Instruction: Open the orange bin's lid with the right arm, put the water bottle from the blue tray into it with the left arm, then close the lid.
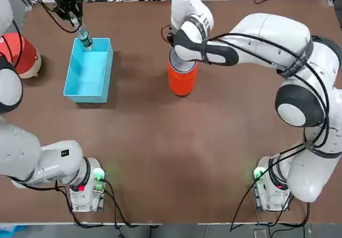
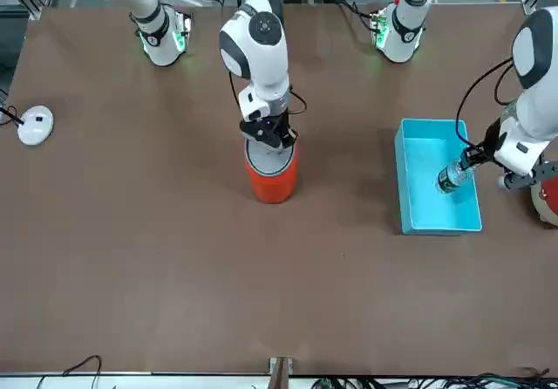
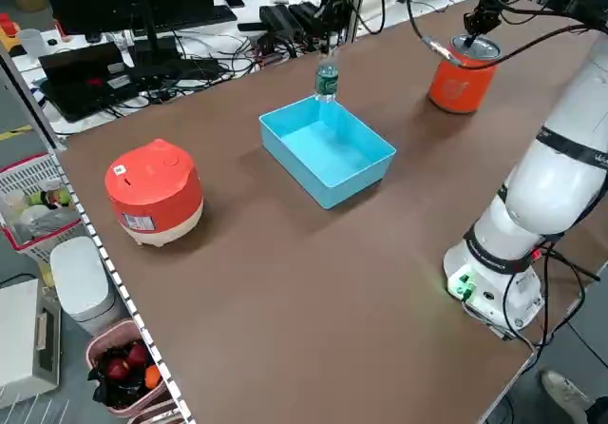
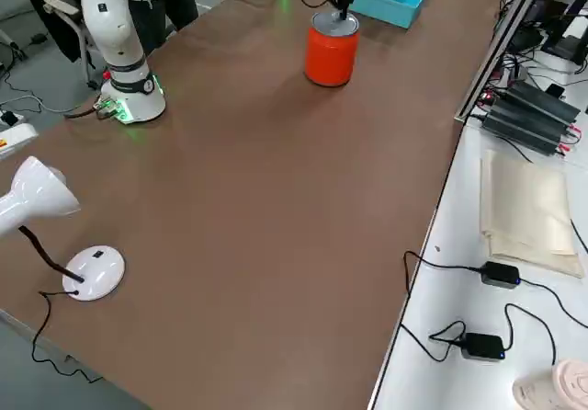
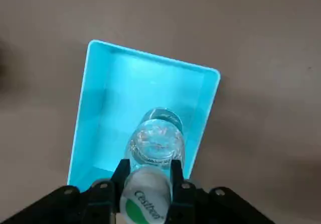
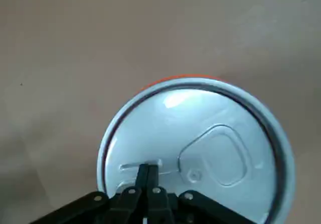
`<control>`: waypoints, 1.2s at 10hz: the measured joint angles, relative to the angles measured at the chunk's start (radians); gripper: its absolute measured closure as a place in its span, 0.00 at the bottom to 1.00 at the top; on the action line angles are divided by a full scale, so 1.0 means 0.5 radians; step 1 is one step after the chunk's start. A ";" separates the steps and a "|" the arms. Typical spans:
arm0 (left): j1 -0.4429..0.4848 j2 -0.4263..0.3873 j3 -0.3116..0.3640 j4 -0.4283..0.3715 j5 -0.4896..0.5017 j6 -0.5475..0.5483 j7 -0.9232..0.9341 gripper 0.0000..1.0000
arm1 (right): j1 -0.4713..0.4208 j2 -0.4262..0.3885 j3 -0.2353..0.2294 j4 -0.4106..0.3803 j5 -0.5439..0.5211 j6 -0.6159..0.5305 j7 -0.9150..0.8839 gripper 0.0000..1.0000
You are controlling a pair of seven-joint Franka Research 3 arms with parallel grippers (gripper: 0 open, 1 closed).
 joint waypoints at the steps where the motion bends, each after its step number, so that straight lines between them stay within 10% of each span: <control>1: -0.004 0.000 -0.050 0.055 -0.007 -0.033 -0.093 0.62 | -0.002 -0.016 -0.003 0.060 0.000 -0.122 -0.003 0.98; 6: -0.024 0.003 -0.512 0.289 -0.171 -0.187 -0.864 0.62 | -0.178 -0.327 -0.025 0.134 -0.002 -0.622 -0.296 0.98; 12: -0.194 0.172 -0.972 0.480 -0.305 -0.151 -1.678 0.62 | -0.832 -0.652 -0.041 0.138 0.112 -1.085 -1.236 0.97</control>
